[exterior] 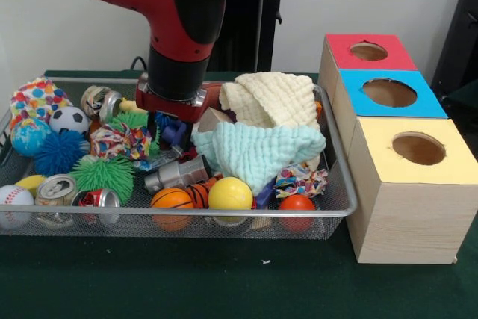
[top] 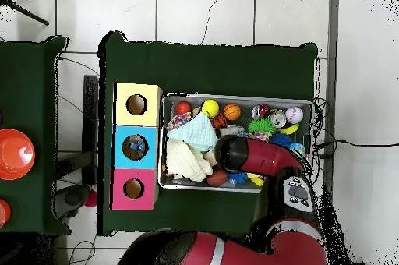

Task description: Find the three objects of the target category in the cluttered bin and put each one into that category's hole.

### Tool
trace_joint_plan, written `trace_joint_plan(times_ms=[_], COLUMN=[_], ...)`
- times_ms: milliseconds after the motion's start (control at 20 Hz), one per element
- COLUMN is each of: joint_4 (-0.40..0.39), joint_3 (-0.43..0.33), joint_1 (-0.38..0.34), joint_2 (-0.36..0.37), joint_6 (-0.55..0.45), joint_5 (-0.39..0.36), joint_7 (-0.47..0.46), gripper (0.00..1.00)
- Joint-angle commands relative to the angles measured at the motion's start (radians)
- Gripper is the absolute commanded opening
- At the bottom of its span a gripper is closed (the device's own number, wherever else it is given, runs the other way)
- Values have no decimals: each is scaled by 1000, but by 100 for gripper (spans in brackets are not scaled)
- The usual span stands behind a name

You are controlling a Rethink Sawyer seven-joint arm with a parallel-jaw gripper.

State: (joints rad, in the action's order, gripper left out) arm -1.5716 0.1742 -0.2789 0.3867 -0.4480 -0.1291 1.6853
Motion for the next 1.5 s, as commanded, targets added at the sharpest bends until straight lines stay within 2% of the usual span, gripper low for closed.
trace_joint_plan(times_ms=[50,900,1050,1500], joint_4=[-9,-65,-79,-67], joint_3=[-96,-170,-193,-192], joint_1=[-49,-104,-121,-122], joint_2=[-24,6,9,-11], joint_6=[82,139,177,276], joint_5=[26,102,114,89], joint_7=[137,188,197,196], gripper=[100,100,100,100])
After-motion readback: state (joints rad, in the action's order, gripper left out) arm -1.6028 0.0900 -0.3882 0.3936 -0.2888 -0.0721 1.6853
